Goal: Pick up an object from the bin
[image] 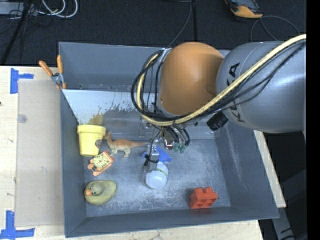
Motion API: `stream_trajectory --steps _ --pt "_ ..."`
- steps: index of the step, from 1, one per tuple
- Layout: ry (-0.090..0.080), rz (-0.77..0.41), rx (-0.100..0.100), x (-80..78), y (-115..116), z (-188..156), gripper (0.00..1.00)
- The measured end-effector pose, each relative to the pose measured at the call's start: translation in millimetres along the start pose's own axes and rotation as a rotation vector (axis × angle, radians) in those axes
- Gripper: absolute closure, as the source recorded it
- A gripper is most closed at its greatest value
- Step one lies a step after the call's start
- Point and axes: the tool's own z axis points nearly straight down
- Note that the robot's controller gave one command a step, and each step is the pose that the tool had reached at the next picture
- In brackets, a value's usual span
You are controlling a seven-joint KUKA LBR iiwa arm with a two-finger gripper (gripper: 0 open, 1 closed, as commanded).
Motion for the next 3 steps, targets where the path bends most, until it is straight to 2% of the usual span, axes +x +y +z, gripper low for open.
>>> stream_trajectory --steps 1,2,3 --pt "-0.007 0.003 -0.001 -1.3 -0.7 -4.7 0.0" --pt "-0.014 -0.083 -0.003 0.3 -11.7 10.5 0.0" --pt "-0.003 -0.328 0.001 17.8 -40.9 48.8 0.0"
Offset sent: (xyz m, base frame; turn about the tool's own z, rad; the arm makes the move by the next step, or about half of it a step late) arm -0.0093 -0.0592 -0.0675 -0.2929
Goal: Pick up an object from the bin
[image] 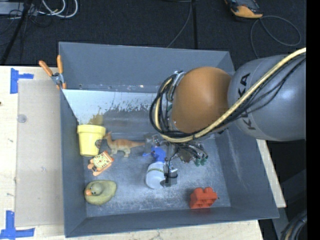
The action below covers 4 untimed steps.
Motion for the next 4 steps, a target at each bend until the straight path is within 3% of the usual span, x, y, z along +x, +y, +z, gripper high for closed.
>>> stream_trajectory --steps 1,2,3,4 --pt "-0.004 -0.095 -0.001 10.4 -11.4 10.4 0.0" --pt "-0.003 -0.199 0.0 10.4 -18.8 28.0 0.0" --pt "-0.003 -0.193 -0.002 1.7 -30.9 33.1 0.0" --pt "-0.002 0.05 -0.001 -2.7 -38.0 40.2 0.0"
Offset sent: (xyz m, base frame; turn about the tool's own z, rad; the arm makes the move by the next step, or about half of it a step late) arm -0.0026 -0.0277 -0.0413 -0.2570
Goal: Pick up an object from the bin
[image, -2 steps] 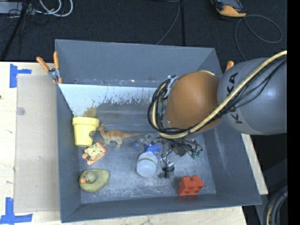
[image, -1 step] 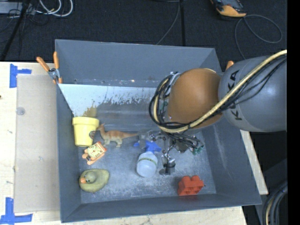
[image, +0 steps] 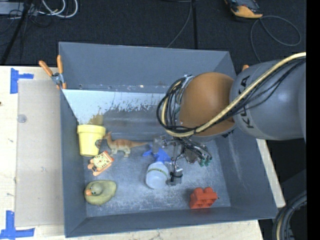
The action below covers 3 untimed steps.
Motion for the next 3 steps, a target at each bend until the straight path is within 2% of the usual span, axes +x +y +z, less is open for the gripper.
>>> stream_trajectory --steps 1,2,3 --pt "0.001 -0.048 0.0 -1.1 -3.9 9.5 0.0" --pt "-0.001 -0.304 0.0 -5.3 -11.5 24.5 0.0" --pt "0.002 -0.34 -0.003 -13.1 -29.4 66.4 1.0"
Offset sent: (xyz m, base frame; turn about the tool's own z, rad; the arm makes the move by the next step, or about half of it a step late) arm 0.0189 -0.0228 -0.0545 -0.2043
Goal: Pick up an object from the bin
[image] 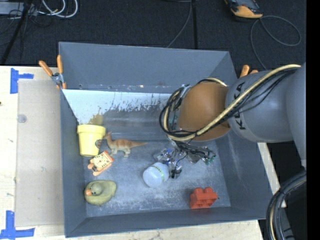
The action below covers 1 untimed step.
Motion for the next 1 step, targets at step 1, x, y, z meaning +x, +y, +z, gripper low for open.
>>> stream_trajectory --steps 1 --pt "0.0 0.001 0.0 0.1 -0.1 0.0 1.0"
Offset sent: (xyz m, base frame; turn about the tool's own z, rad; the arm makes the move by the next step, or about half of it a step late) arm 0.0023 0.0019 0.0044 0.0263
